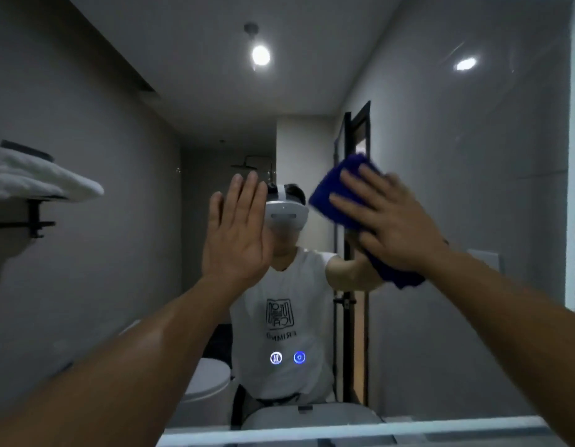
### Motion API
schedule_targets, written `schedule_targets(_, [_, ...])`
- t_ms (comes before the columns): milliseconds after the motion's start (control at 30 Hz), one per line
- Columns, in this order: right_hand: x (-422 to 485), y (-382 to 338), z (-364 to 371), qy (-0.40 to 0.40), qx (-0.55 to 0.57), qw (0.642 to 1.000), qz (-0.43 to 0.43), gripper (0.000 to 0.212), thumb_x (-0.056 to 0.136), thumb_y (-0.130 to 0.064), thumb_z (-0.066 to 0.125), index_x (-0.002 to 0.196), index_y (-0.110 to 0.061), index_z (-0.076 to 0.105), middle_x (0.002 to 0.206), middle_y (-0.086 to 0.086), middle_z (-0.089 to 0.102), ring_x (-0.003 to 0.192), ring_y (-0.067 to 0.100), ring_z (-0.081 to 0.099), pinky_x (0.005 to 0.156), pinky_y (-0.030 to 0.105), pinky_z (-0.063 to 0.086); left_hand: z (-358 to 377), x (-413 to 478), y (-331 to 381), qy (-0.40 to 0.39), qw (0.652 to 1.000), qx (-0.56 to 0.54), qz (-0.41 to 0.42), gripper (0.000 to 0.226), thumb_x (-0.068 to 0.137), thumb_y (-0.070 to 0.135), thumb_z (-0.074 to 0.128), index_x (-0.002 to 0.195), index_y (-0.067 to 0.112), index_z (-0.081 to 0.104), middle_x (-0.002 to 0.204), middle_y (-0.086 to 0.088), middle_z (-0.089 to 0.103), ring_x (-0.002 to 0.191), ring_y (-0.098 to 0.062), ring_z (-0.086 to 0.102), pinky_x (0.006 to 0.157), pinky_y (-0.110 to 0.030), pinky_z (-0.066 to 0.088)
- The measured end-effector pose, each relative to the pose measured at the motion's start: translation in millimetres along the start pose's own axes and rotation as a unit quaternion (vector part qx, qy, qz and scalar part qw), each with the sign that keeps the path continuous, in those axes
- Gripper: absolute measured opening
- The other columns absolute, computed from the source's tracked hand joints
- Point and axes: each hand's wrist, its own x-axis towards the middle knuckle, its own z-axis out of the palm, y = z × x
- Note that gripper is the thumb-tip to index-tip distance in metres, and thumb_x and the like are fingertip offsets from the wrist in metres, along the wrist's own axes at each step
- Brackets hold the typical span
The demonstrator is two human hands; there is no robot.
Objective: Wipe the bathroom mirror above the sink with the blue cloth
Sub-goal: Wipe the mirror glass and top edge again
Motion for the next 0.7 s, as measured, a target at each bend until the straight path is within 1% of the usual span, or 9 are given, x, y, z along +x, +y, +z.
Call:
schedule_targets(67, [18,-19,0,0.015,0.021,0.988,0.155,0.067,0.089,-0.033,0.039,0.154,-0.027,0.028,0.163,0.007,0.020,0.151,0.030,0.012,0.120,0.050,0.012,-1,-2,-1,-0.007,1.000,-0.002,-0.006,0.065,0.098,0.034,0.028,0.157,0.009,0.020,0.166,-0.008,0.011,0.154,-0.022,0.003,0.123,-0.049,0.005])
schedule_targets(100, [20,-34,3,0.026,0.031,0.978,0.205,0.068,0.088,-0.032,0.038,0.155,-0.026,0.028,0.164,0.007,0.018,0.151,0.029,0.009,0.121,0.047,0.008,-1,-3,-2,-0.006,1.000,-0.003,-0.007,0.065,0.098,0.034,0.029,0.157,0.009,0.021,0.166,-0.008,0.011,0.154,-0.022,0.002,0.123,-0.048,0.003])
schedule_targets(167, [5,-66,13,0.047,0.041,0.968,0.242,0.068,0.089,-0.030,0.040,0.155,-0.023,0.029,0.164,0.007,0.016,0.152,0.029,0.008,0.121,0.045,0.003,-2,-5,-1,0.000,1.000,-0.007,-0.004,0.064,0.097,0.034,0.029,0.156,0.008,0.024,0.166,-0.008,0.013,0.154,-0.022,0.004,0.123,-0.048,0.004])
schedule_targets(233, [-29,-97,24,0.044,0.048,0.975,0.212,0.067,0.090,-0.030,0.048,0.154,-0.022,0.030,0.163,0.007,0.017,0.152,0.030,0.008,0.122,0.048,0.005,-3,-5,-1,0.005,1.000,-0.017,0.002,0.063,0.097,0.035,0.028,0.154,0.007,0.030,0.164,-0.009,0.019,0.153,-0.023,0.008,0.123,-0.050,0.007])
schedule_targets(367, [-123,-140,44,-0.005,0.023,0.996,0.084,0.075,0.087,-0.028,0.056,0.155,-0.025,0.027,0.164,0.007,0.019,0.151,0.031,0.014,0.120,0.056,0.015,-4,-4,0,0.011,1.000,-0.015,0.005,0.063,0.096,0.037,0.026,0.151,0.007,0.036,0.162,-0.010,0.027,0.152,-0.024,0.015,0.122,-0.052,0.012])
schedule_targets(467, [-163,-137,41,-0.042,0.010,0.999,-0.001,0.079,0.084,-0.028,0.055,0.156,-0.027,0.022,0.165,0.003,0.015,0.151,0.029,0.015,0.120,0.054,0.017,-5,-3,1,0.001,1.000,-0.012,0.004,0.064,0.095,0.038,0.025,0.151,0.007,0.036,0.162,-0.010,0.026,0.152,-0.025,0.015,0.122,-0.052,0.012])
schedule_targets(533, [-154,-121,34,-0.051,0.017,0.998,-0.019,0.076,0.086,-0.030,0.054,0.155,-0.029,0.024,0.165,0.003,0.016,0.151,0.029,0.014,0.119,0.054,0.016,-5,-3,2,-0.006,1.000,-0.010,0.005,0.065,0.095,0.038,0.026,0.151,0.007,0.034,0.163,-0.010,0.024,0.152,-0.025,0.013,0.122,-0.052,0.012])
schedule_targets(600, [-112,-105,25,-0.020,0.019,0.998,0.057,0.070,0.088,-0.032,0.051,0.153,-0.029,0.027,0.163,0.006,0.021,0.151,0.030,0.015,0.119,0.054,0.014,-4,-3,1,-0.006,1.000,-0.006,0.003,0.064,0.096,0.038,0.027,0.152,0.007,0.033,0.163,-0.010,0.022,0.153,-0.025,0.012,0.122,-0.050,0.010])
schedule_targets(700, [-40,-91,16,0.044,0.062,0.968,0.239,0.064,0.090,-0.029,0.045,0.152,-0.023,0.033,0.161,0.010,0.024,0.150,0.031,0.012,0.121,0.043,0.000,-3,-3,1,0.004,1.000,-0.011,0.005,0.063,0.095,0.037,0.029,0.151,0.007,0.034,0.163,-0.011,0.024,0.152,-0.026,0.014,0.122,-0.049,0.010])
